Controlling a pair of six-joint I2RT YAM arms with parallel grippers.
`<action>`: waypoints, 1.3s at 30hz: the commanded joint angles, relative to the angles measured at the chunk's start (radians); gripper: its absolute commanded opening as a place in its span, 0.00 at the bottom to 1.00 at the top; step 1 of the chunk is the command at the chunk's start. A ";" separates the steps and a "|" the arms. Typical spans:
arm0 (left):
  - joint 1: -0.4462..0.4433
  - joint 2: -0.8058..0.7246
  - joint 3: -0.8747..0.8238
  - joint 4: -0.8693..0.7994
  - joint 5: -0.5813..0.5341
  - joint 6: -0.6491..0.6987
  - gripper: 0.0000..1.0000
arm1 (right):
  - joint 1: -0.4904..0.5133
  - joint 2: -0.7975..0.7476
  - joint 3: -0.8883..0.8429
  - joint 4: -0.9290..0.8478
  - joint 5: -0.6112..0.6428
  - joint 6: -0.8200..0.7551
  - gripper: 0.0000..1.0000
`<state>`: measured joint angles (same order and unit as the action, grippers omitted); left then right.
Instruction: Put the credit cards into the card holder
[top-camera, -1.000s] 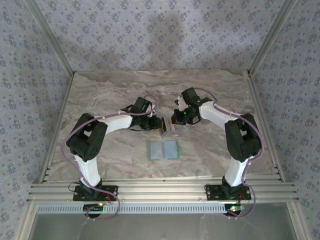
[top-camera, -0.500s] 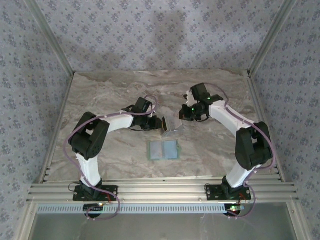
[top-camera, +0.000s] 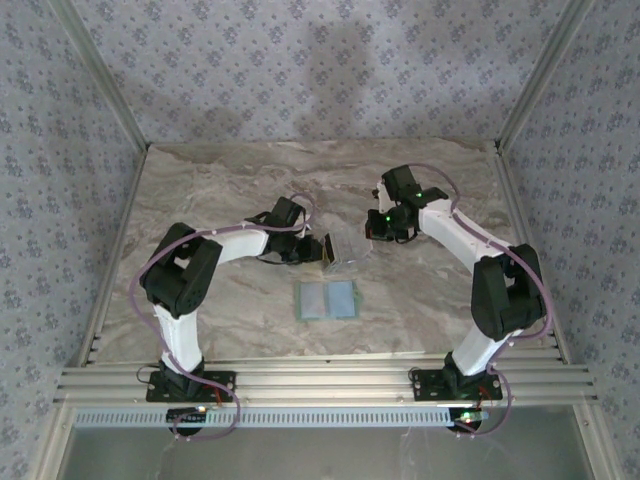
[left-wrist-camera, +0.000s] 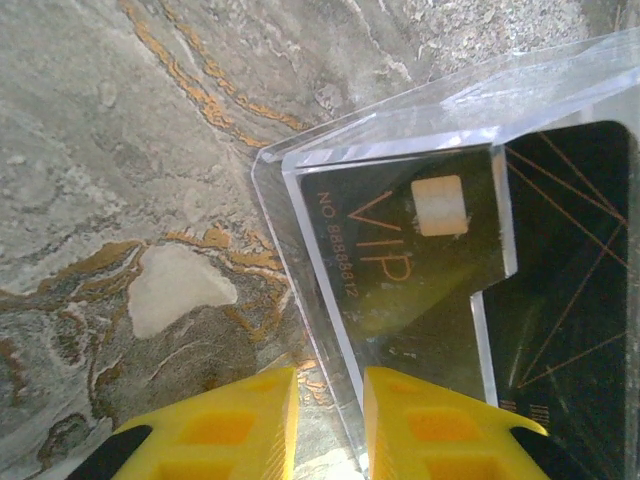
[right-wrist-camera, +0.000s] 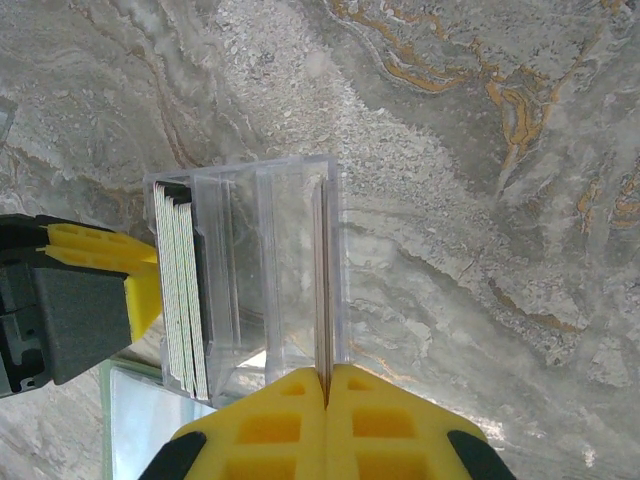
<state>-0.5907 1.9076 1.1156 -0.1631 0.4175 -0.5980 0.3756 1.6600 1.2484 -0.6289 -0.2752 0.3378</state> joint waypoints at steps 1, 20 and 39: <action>0.001 0.019 0.041 -0.032 -0.004 0.018 0.24 | 0.012 0.036 0.016 0.019 0.008 -0.009 0.00; -0.082 -0.081 0.236 -0.181 -0.074 0.025 0.16 | 0.033 0.065 -0.047 0.083 -0.017 0.045 0.00; -0.114 0.160 0.374 -0.115 0.040 -0.056 0.06 | -0.051 0.060 -0.151 0.229 -0.291 0.123 0.08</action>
<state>-0.6941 2.0544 1.4788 -0.2790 0.4351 -0.6479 0.3195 1.7149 1.1191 -0.4114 -0.4980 0.4351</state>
